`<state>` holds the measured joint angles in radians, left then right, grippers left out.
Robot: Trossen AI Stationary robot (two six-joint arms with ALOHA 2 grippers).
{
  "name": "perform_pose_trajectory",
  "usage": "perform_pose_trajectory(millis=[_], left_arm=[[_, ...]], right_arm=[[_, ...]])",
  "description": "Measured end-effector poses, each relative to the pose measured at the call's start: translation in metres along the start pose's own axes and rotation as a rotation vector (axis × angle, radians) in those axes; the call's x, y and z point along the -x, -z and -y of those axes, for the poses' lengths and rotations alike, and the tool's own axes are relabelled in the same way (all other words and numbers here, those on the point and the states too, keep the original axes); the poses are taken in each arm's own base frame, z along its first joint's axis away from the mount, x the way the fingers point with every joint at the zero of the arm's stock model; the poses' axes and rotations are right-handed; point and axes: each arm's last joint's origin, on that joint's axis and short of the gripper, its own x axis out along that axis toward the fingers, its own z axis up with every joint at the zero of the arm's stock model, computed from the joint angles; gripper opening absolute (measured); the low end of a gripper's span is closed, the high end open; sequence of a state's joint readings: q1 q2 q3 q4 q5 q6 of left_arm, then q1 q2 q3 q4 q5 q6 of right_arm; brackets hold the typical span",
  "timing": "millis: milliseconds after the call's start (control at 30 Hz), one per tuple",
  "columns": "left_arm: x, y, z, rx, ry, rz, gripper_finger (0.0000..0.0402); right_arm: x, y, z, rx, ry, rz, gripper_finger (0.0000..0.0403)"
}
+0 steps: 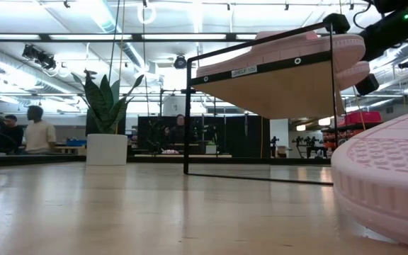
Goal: Pick and place slides into the shelf
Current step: Put the pink slide on the shelf
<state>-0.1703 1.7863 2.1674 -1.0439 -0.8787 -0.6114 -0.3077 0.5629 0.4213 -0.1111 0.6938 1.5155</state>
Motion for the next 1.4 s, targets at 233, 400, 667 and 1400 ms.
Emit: perform_pose_trajectory(millis=[233,400,667,1400], left_arm=[[-0.006,-0.003,-0.005,-0.052,-0.022,0.001,0.0208],[-0.008,-0.004,-0.006,-0.091,-0.028,0.001,0.0213],[-0.008,-0.004,-0.006,-0.093,-0.025,0.004,0.0203],[-0.008,-0.004,-0.006,-0.092,-0.025,0.004,0.0199]], right_arm=[[-0.001,0.000,0.006,-0.032,0.030,0.028,0.0058],[-0.003,0.002,0.010,-0.043,0.072,0.042,0.0058],[-0.008,0.006,0.016,-0.038,0.121,0.062,0.0058],[-0.005,0.006,0.032,0.017,0.268,0.019,0.0095]])
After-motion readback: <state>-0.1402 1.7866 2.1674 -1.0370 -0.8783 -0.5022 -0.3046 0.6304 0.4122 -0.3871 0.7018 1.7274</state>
